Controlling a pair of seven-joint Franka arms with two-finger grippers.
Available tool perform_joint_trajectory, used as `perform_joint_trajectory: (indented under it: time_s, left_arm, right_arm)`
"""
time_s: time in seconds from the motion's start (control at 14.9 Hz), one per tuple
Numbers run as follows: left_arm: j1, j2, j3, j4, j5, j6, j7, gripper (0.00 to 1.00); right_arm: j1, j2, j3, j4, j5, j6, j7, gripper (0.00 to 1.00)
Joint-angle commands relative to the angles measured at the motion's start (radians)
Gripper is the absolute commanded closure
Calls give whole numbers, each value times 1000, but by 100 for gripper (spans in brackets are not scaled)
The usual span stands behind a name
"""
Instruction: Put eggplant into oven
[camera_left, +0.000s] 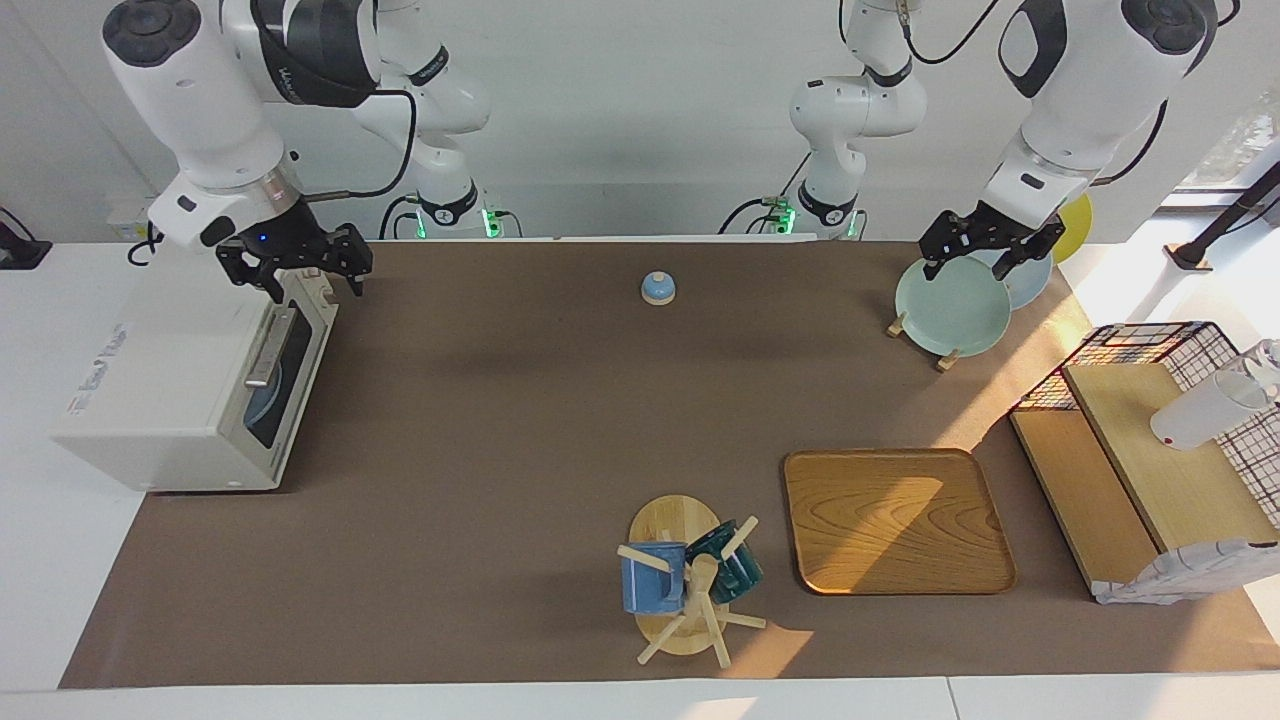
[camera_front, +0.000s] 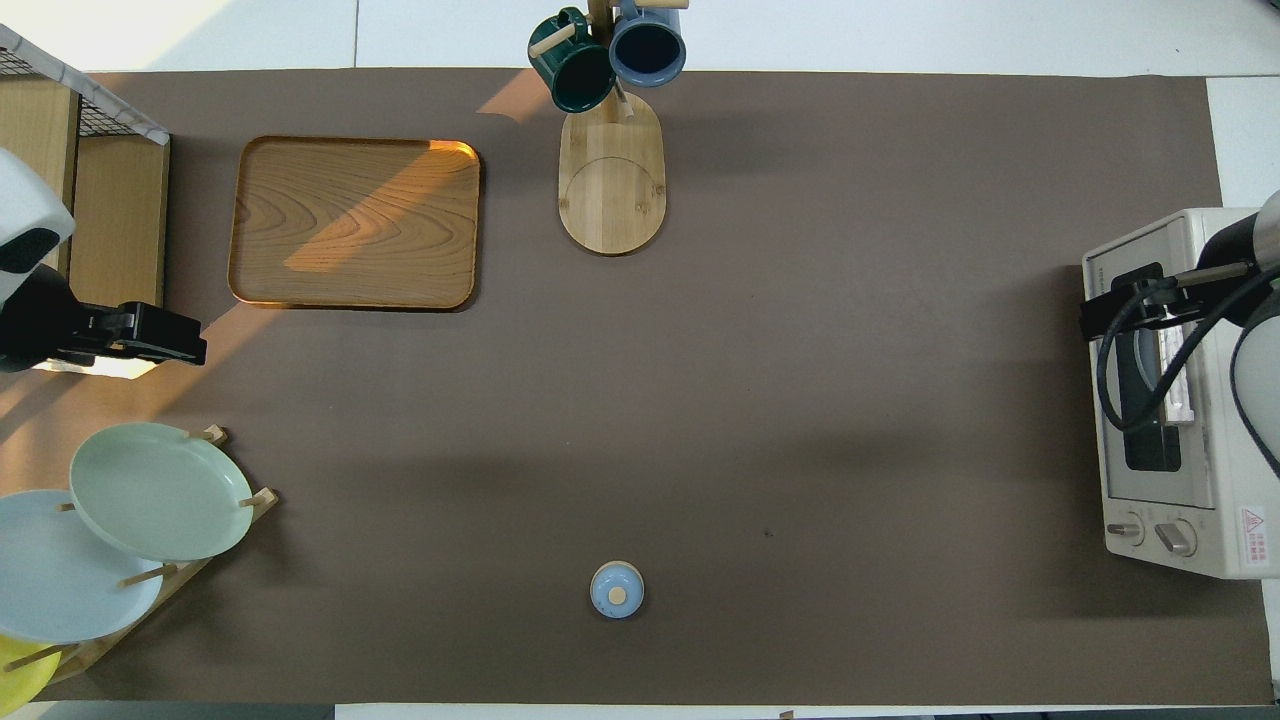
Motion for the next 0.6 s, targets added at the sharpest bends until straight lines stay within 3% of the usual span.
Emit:
perform_joint_trajectory:
  time_s: [0.0, 0.54]
  left_arm:
    - [10, -18, -4, -6, -6, -11, 7, 0]
    - [10, -18, -4, -6, -6, -10, 7, 0]
  right_arm:
    - [-6, 1, 5, 10, 19, 13, 10, 0]
    - [-2, 0, 7, 10, 24, 11, 11, 0]
